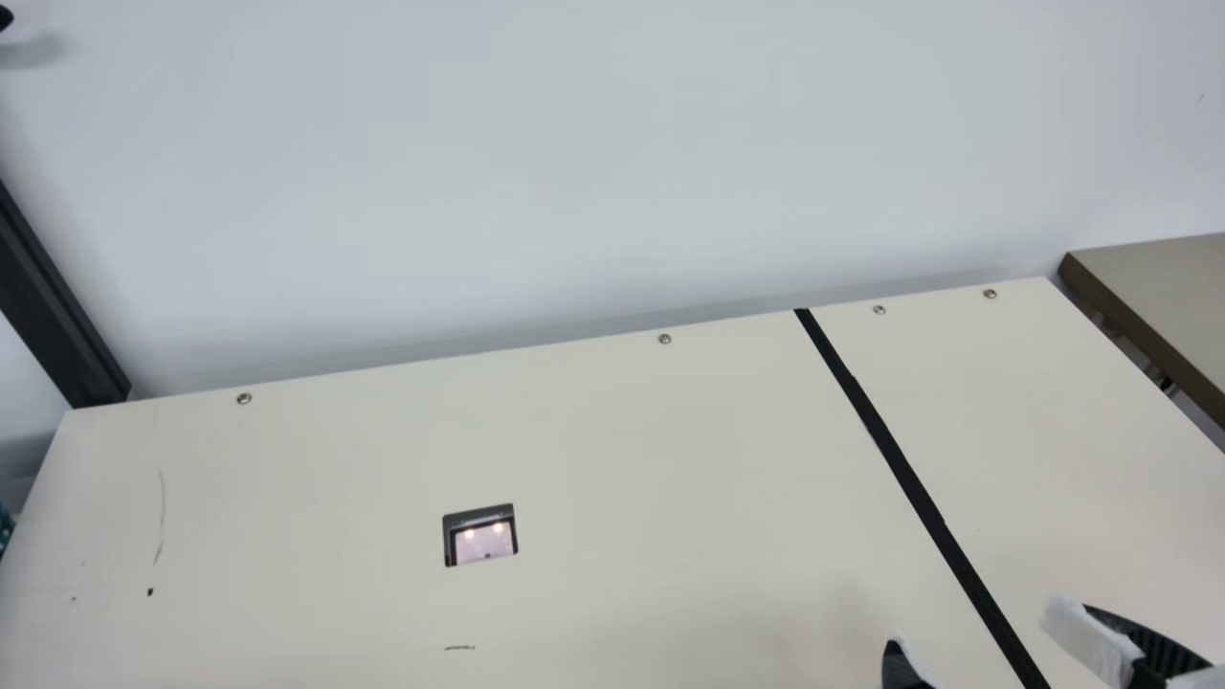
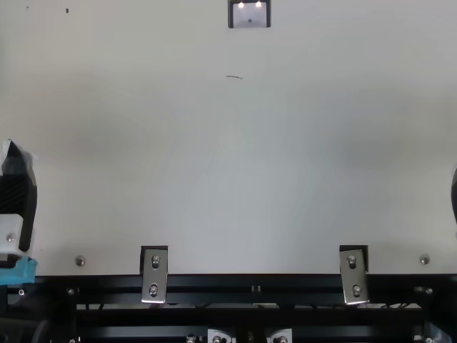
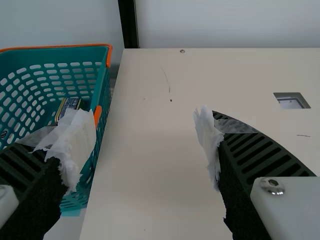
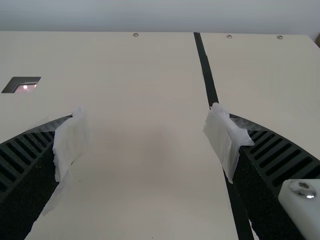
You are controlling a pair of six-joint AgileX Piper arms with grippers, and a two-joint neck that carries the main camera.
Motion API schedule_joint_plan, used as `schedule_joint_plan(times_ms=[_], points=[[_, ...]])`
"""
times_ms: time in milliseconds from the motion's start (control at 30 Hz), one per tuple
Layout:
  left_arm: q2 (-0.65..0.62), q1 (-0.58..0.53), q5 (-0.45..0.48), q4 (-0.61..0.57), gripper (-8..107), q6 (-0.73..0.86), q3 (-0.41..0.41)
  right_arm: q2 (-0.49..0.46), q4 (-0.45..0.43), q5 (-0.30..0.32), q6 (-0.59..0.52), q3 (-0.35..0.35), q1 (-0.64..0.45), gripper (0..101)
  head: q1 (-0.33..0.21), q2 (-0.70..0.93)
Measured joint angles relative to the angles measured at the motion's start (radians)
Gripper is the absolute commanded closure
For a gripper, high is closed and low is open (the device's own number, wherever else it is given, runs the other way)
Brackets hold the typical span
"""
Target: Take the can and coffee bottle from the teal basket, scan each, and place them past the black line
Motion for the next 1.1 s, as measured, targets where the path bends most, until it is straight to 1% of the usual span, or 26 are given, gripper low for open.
schedule_joint_plan(times_ms=[833,967,1067,1100], points=[[0.000,0.000,0.000,0.000,9,0.000,0.000,0.003,0.000,0.002,0.000,-0.004,0.002,0,0.000,0.000],[0.000,0.000,0.000,0.000,9,0.000,0.000,0.028,0.000,0.009,-0.008,-0.060,0.003,0,0.000,0.000],[0.000,0.000,0.000,0.000,9,0.000,0.000,0.056,-0.002,0.035,-0.026,-0.132,0.004,0,0.000,0.000],[0.000,0.000,0.000,0.000,9,0.000,0.000,0.067,-0.001,0.046,-0.032,-0.166,0.002,0,0.000,0.000]])
